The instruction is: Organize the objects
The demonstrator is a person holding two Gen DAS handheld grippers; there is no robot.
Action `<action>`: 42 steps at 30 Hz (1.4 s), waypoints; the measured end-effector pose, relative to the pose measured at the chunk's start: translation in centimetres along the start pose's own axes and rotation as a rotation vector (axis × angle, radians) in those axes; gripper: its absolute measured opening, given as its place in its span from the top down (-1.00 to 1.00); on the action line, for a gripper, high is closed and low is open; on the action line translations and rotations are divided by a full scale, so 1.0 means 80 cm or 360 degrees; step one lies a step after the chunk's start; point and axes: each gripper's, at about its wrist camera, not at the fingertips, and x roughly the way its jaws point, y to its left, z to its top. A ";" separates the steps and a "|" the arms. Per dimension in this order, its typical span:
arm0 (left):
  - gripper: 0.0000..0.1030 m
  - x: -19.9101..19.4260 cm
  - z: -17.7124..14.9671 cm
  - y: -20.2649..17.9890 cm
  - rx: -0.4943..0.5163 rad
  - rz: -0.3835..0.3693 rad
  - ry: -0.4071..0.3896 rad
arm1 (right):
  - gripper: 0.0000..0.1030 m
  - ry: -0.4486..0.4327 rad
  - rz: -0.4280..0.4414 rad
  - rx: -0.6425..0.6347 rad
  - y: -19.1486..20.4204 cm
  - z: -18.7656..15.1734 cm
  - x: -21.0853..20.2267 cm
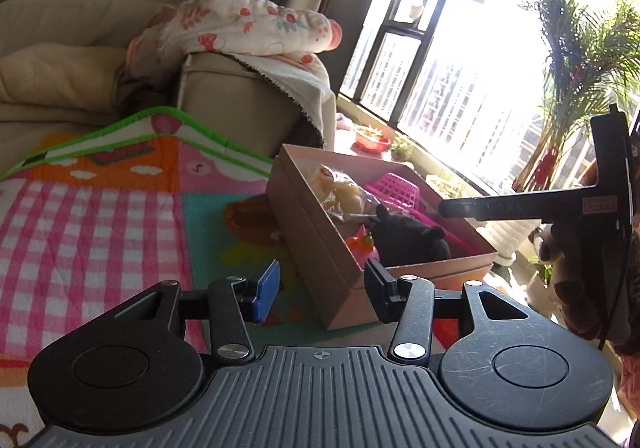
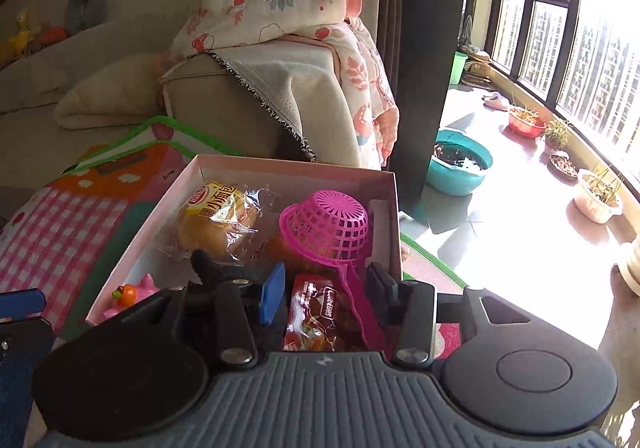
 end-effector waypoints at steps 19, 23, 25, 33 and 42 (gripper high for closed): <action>-0.71 0.100 0.050 0.057 0.0064 0.0554 0.0145 | -0.11 0.0010 0.0071 -0.0202 0.049 -0.059 0.025; -0.98 0.103 0.064 0.118 0.0012 0.0668 0.0057 | -0.11 0.0029 0.0105 -0.0203 0.094 -0.023 0.059; -0.98 0.105 0.070 0.138 0.0033 0.0683 0.0021 | -0.11 0.0040 0.0115 -0.0207 0.108 -0.013 0.071; -0.96 0.064 0.082 0.140 0.0125 0.0660 -0.0192 | -0.69 -0.0008 0.0088 -0.0224 0.134 -0.024 0.052; -0.96 -0.037 -0.019 0.063 0.0154 0.0460 -0.0040 | -1.00 0.0094 0.0055 -0.0036 0.143 -0.086 -0.009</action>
